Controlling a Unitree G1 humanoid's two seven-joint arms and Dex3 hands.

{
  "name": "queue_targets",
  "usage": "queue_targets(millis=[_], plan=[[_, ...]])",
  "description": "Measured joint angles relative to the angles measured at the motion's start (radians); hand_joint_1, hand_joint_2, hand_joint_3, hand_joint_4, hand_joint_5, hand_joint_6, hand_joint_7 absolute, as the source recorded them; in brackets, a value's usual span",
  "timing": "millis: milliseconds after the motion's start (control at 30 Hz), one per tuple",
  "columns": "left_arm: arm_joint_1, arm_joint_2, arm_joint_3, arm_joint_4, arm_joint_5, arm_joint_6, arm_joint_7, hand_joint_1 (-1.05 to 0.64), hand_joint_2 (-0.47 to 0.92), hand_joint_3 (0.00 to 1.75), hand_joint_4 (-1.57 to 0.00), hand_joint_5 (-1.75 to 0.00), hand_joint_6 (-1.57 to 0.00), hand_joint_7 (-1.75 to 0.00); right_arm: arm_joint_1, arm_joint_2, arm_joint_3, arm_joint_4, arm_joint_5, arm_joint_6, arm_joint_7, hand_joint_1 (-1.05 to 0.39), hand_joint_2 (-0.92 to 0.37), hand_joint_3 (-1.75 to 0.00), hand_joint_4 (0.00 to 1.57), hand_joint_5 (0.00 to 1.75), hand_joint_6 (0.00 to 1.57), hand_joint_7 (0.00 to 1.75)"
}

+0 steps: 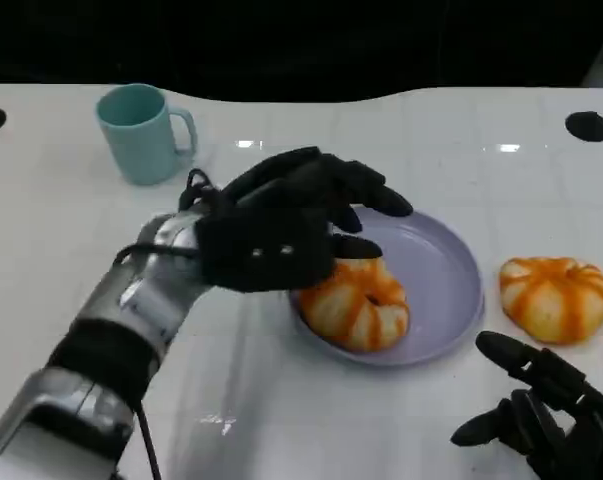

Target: Grasp the bread from the table and place it into the plate.

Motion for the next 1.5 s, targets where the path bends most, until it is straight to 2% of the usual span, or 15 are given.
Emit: queue_targets(millis=[167,300,367,433,500,567,600,733,867,967,1033,1100,1167,1300,1500], plan=[[0.129,-0.008,0.091,-0.149,-0.163,0.049,-0.035,-0.42,0.92,0.34,-0.67,-1.06,-0.9,-0.11,0.0,0.0,0.001,0.0,0.003,-0.001,0.001,-0.76,-0.92,-0.33,0.71,1.14,0.96,0.29],[0.261,-0.028,0.159,-0.292,-0.326,0.139,-0.092,-0.49,0.92,0.43,-0.6,-1.31,-0.9,-0.18,0.004,-0.001,0.002,0.0,-0.005,-0.01,0.003,-0.75,-0.92,-0.34,0.69,1.15,0.96,0.29],[0.337,-0.039,0.192,-0.389,-0.415,0.226,-0.106,-0.5,0.92,0.44,-0.57,-1.41,-0.89,-0.23,0.008,-0.002,0.002,0.0,-0.009,-0.015,0.004,-0.75,-0.92,-0.34,0.69,1.15,0.96,0.29],[0.396,-0.042,0.215,-0.468,-0.478,0.314,-0.113,-0.49,0.92,0.46,-0.51,-1.53,-0.7,-0.61,0.014,-0.003,0.001,-0.001,-0.009,-0.014,0.004,-0.74,-0.92,-0.34,0.68,1.14,0.95,0.29],[0.442,-0.045,0.243,-0.534,-0.553,0.386,-0.134,-0.52,0.92,0.48,-0.52,-1.61,-0.58,-0.91,0.017,-0.004,0.001,-0.002,-0.008,-0.013,0.005,-0.74,-0.92,-0.34,0.68,1.14,0.95,0.29],[0.476,-0.043,0.264,-0.593,-0.609,0.459,-0.142,-0.53,0.92,0.48,-0.53,-1.64,-0.55,-1.02,0.017,-0.004,0.002,-0.005,-0.008,-0.013,0.006,-0.75,-0.92,-0.34,0.68,1.14,0.96,0.29],[0.489,-0.04,0.271,-0.619,-0.619,0.489,-0.142,-0.53,0.92,0.5,-0.56,-1.7,-0.54,-1.23,0.019,-0.004,0.002,-0.006,-0.009,-0.013,0.006,-0.75,-0.92,-0.34,0.68,1.14,0.96,0.29],[0.56,-0.041,0.322,-0.728,-0.745,0.644,-0.14,-0.54,0.92,0.52,-0.6,-1.74,-0.46,-1.51,0.022,-0.004,0.001,-0.01,-0.008,-0.009,0.006,-0.74,-0.92,-0.34,0.68,1.14,0.95,0.29],[0.658,-0.051,0.359,-0.829,-0.857,0.789,-0.126,-0.54,0.92,0.5,-0.63,-1.75,-0.45,-1.57,0.024,-0.004,0.002,-0.02,-0.009,-0.005,0.006,-0.74,-0.92,-0.34,0.68,1.14,0.95,0.28],[0.718,-0.067,0.387,-0.878,-0.915,0.852,-0.109,-0.53,0.92,0.51,-0.64,-1.75,-0.43,-1.61,0.024,-0.004,0.002,-0.023,-0.009,-0.003,0.006,-0.74,-0.92,-0.34,0.68,1.13,0.95,0.28],[0.742,-0.079,0.398,-0.892,-0.935,0.864,-0.104,-0.53,0.92,0.51,-0.64,-1.75,-0.42,-1.61,0.025,-0.004,0.002,-0.023,-0.009,-0.002,0.006,-0.74,-0.92,-0.34,0.68,1.13,0.95,0.28],[0.753,-0.088,0.403,-0.899,-0.942,0.869,-0.099,-0.53,0.92,0.52,-0.66,-1.75,-0.41,-1.72,0.026,-0.004,0.002,-0.024,-0.009,0.0,0.007,-0.75,-0.92,-0.34,0.68,1.13,0.95,0.28],[0.793,-0.114,0.405,-0.921,-0.946,0.861,-0.091,-0.53,0.92,0.53,-0.69,-1.75,-0.44,-1.74,0.03,-0.005,0.001,-0.026,-0.008,0.001,0.008,-0.75,-0.92,-0.33,0.68,1.13,0.95,0.28],[0.871,-0.149,0.393,-0.93,-0.931,0.858,-0.077,-0.52,0.92,0.54,-0.72,-1.75,-0.47,-1.74,0.037,-0.006,0.001,-0.032,-0.009,0.001,0.008,-0.75,-0.92,-0.34,0.69,1.13,0.96,0.28],[0.904,-0.17,0.395,-0.933,-0.921,0.855,-0.049,-0.51,0.92,0.54,-0.68,-1.75,-0.43,-1.7,0.04,-0.007,0.002,-0.05,-0.007,0.005,0.009,-0.74,-0.92,-0.33,0.69,1.13,0.96,0.28]])
